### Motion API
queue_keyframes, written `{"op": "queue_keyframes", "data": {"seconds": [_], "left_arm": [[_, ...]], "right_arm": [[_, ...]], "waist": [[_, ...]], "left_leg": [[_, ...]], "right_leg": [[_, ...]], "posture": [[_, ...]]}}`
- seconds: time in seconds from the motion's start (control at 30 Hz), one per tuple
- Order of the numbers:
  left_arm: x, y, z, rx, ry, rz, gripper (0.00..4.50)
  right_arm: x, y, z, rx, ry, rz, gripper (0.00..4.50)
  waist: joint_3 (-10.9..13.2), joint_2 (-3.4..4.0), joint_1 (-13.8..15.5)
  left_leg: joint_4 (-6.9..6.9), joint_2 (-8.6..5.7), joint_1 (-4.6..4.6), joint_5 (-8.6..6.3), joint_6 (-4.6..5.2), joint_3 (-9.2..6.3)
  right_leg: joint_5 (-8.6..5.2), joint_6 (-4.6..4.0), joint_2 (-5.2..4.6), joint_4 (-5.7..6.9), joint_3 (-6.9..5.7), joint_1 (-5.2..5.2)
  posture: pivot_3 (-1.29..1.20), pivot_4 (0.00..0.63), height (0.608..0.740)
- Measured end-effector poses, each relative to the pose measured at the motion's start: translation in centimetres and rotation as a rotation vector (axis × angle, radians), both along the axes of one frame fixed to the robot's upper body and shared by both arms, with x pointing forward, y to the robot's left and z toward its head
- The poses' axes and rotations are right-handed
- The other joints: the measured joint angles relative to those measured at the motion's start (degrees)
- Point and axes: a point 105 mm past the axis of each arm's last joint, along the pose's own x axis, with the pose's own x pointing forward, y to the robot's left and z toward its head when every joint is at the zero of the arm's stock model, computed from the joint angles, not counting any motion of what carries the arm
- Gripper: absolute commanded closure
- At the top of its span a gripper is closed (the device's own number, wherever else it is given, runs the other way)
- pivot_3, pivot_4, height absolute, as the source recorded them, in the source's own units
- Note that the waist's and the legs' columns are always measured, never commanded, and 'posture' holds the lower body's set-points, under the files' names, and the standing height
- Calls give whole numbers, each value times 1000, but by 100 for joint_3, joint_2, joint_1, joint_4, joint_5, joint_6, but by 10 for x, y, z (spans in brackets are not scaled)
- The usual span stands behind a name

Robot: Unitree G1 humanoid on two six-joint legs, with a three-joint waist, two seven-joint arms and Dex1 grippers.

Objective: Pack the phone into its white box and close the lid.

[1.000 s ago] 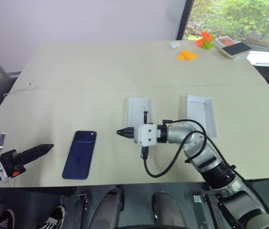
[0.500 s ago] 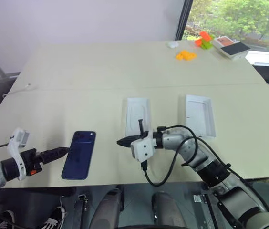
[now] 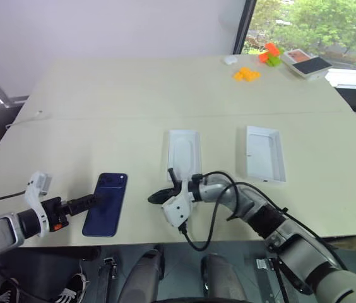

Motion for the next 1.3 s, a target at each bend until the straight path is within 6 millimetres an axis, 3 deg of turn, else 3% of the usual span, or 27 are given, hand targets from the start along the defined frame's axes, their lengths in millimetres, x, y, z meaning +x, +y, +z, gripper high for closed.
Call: {"op": "queue_keyframes", "data": {"seconds": [0.17, 0.53, 0.63, 0.7, 0.77, 0.8, 0.83, 0.87, 0.9, 0.93, 0.97, 1.0, 1.07, 1.17, 1.3], "left_arm": [[4, -10, -5, -5, 2, -11, 0], [5, -27, -10, -20, 17, -52, 0], [3, -29, -11, -13, 20, -59, 0], [2, -29, -12, -17, 23, -61, 0], [-1, -30, -13, -21, 31, -66, 0], [-2, -30, -14, -22, 40, -69, 0], [0, -30, -12, -13, 39, -71, 0], [1, -31, -13, -15, 38, -73, 0], [1, -31, -13, -19, 31, -71, 0], [1, -31, -13, -22, 25, -64, 0], [2, -31, -13, -20, 24, -63, 0], [1, -32, -15, -19, 30, -66, 0], [1, -34, -15, -20, 27, -68, 0], [2, -37, -13, -37, 19, -81, 0], [1, -40, -10, -59, 15, -101, 0]], "right_arm": [[2, 3, -2, -13, -39, 16, 4441], [19, 20, -5, -56, -73, 2, 4441], [21, 21, -6, -51, -80, -4, 4441], [21, 22, -6, -51, -88, 1, 4441], [21, 22, -6, -48, -88, 6, 4441], [21, 23, -8, -48, -79, 3, 4441], [22, 23, -8, -43, -73, -6, 4441], [24, 23, -7, -38, -70, -12, 4441], [25, 24, -7, -39, -69, -16, 4441], [27, 26, -5, -40, -72, -17, 4441], [29, 26, -6, -38, -67, -28, 4441], [29, 28, -6, -30, -63, -33, 4441], [32, 28, -5, -19, -58, -48, 4441], [40, 27, 0, 4, -58, -82, 4441], [42, 29, 9, 41, -69, -87, 4441]], "waist": [[-29, -7, -27], [-116, -3, -204], [-121, -9, -202], [-135, 0, -222], [-154, 118, -255], [-168, 257, -306], [-184, 257, -344], [-192, 195, -324], [-221, 80, -308], [-248, -55, -253], [-230, -67, -259], [-221, -65, -215], [-189, 17, -178], [-143, 74, -186], [-146, 62, -112]], "left_leg": [[0, 0, 39, -1, 0, 1], [-10, 7, 36, -3, -1, 1], [-21, 14, 39, -3, -1, 7], [89, 94, 18, -7, 6, 88], [293, 242, -70, -87, 77, 159], [294, 276, -144, -159, 1, 94], [222, 251, -171, -160, 2, 80], [123, 249, -159, -159, 2, 156], [-15, 172, -79, -152, -4, 208], [-142, 65, -45, -140, -20, 237], [-209, 75, -12, -74, -62, 270], [-195, 179, 45, -4, -141, 401], [66, 413, 85, 6, -82, 499], [98, 449, 72, -110, -8, 461], [81, 399, 37, -119, 12, 466]], "right_leg": [[2, -7, -16, -1, 14, 41], [4, -11, -2, 13, 24, 60], [10, -28, 11, 38, 53, 4], [49, -96, -42, 4, -53, -26], [110, -193, -171, -82, -382, -1], [123, -196, -124, -160, -464, 74], [117, -207, -35, 69, -417, 69], [8, -216, 102, 496, -403, 93], [-287, -356, 201, 433, -358, 173], [-553, -353, 208, 266, -237, 257], [-532, -382, 167, 244, -235, 256], [-501, -435, 167, 215, -249, 269], [-508, -459, 253, 207, -307, 336], [-508, -456, 280, 112, -362, 436], [-479, -394, 268, 93, -311, 387]], "posture": [[0, 150, 740], [0, 150, 740], [0, 150, 740], [0, 150, 740], [0, 150, 740], [0, 150, 740], [0, 150, 740], [0, 150, 740], [0, 150, 740], [0, 150, 740], [0, 150, 740], [0, 150, 740], [0, 150, 740], [0, 150, 740], [0, 150, 740]]}}
